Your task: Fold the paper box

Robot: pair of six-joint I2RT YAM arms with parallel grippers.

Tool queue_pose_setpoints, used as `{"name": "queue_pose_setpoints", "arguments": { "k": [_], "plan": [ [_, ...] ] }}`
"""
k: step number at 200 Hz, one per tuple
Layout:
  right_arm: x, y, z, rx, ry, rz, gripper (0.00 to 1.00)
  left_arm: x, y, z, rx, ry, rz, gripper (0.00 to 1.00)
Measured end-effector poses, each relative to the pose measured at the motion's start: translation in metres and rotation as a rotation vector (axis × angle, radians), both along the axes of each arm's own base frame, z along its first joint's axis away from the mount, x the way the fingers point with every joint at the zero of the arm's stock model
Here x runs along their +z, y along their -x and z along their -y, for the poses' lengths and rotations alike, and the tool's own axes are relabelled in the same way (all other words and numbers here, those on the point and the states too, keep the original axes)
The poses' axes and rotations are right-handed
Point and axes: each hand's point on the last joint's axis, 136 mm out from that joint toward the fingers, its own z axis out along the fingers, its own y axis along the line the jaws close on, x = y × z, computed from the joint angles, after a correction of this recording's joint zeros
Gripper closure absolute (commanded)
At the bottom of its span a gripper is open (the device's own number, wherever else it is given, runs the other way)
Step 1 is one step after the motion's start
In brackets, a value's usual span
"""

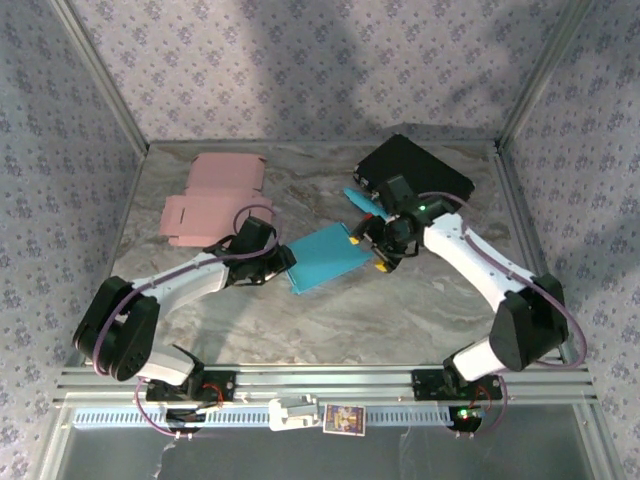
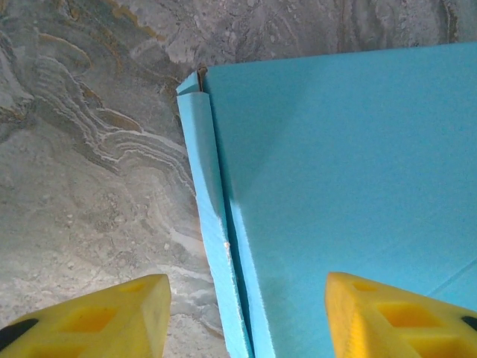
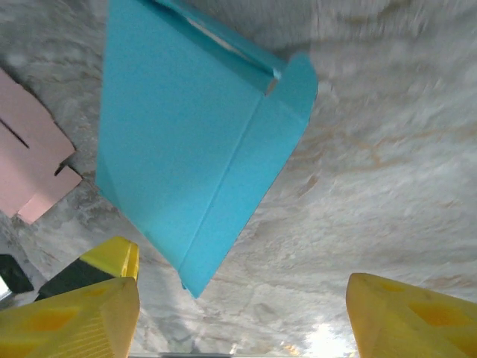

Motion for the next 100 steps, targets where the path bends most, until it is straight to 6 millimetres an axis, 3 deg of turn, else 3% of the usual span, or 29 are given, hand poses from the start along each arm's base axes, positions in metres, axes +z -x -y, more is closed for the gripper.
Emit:
{"name": "queue_pose_setpoints", "arguments": {
  "k": [22, 43, 67, 100],
  "plan": [
    [0.017, -0.015, 0.010, 0.145, 0.056, 0.139, 0.29, -0.001, 0.002, 0.001, -0.006, 0.006, -0.006, 0.43],
    [0.018, -0.036, 0.007, 0.319, 0.117, 0.228, 0.34, -0.007, 0.006, 0.000, -0.009, 0.007, -0.016, 0.44],
    [-0.013, -0.060, 0.000, 0.499, 0.168, 0.230, 0.33, -0.013, 0.010, -0.002, -0.011, 0.003, -0.031, 0.46],
    [-0.065, -0.072, -0.001, 0.656, 0.222, 0.152, 0.34, -0.016, 0.010, 0.000, -0.018, 0.010, -0.035, 0.49]
  ]
}}
